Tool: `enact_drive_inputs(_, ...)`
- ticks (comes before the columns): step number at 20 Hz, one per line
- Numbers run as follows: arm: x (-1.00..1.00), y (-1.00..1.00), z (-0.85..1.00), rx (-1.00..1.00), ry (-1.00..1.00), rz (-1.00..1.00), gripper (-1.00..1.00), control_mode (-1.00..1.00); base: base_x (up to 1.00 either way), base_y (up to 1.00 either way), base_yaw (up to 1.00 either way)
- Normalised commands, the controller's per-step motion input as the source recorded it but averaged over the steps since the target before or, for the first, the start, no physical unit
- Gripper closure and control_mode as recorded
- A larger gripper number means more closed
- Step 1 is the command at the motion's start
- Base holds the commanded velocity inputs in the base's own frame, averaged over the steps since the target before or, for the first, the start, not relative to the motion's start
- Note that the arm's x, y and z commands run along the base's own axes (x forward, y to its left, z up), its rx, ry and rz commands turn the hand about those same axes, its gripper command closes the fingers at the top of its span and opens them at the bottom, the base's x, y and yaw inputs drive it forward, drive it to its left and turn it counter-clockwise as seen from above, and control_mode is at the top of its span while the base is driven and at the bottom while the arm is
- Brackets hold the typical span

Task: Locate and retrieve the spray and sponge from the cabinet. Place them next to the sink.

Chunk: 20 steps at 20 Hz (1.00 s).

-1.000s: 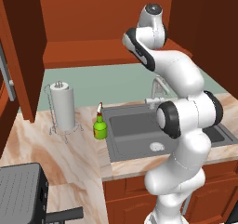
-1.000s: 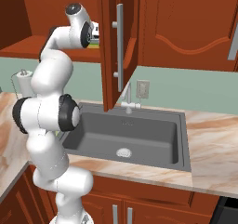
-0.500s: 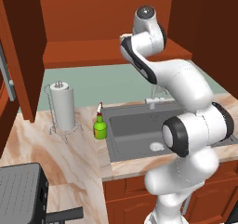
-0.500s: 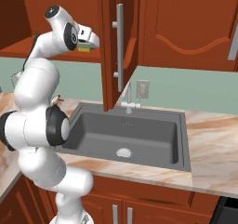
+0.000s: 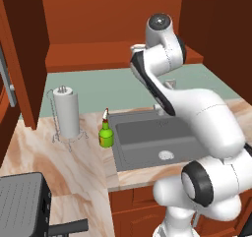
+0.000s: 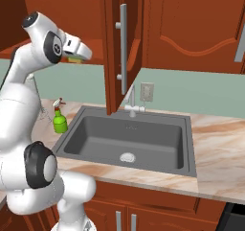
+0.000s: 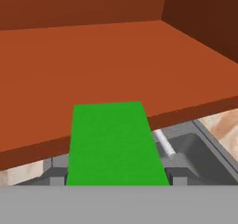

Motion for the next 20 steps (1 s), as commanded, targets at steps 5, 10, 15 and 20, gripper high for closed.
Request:
enact_drive_inputs(5,-0.73,0.19,-0.04,0.0,0.03,0.01,1.0,-1.0,0.0,0.0,0.0)
enact_drive_inputs(10,-0.59,0.22,0.34,-0.04,0.03,0.3,1.0,-1.0,0.0,0.0,0.0)
enact_drive_inputs(15,-0.21,0.04,0.62,-0.03,0.06,0.38,1.0,-1.0,0.0,0.0,0.0)
enact_drive_inputs(20,-0.07,0.02,-0.12,0.01,0.02,0.33,1.0,-1.0,0.0,0.0,0.0)
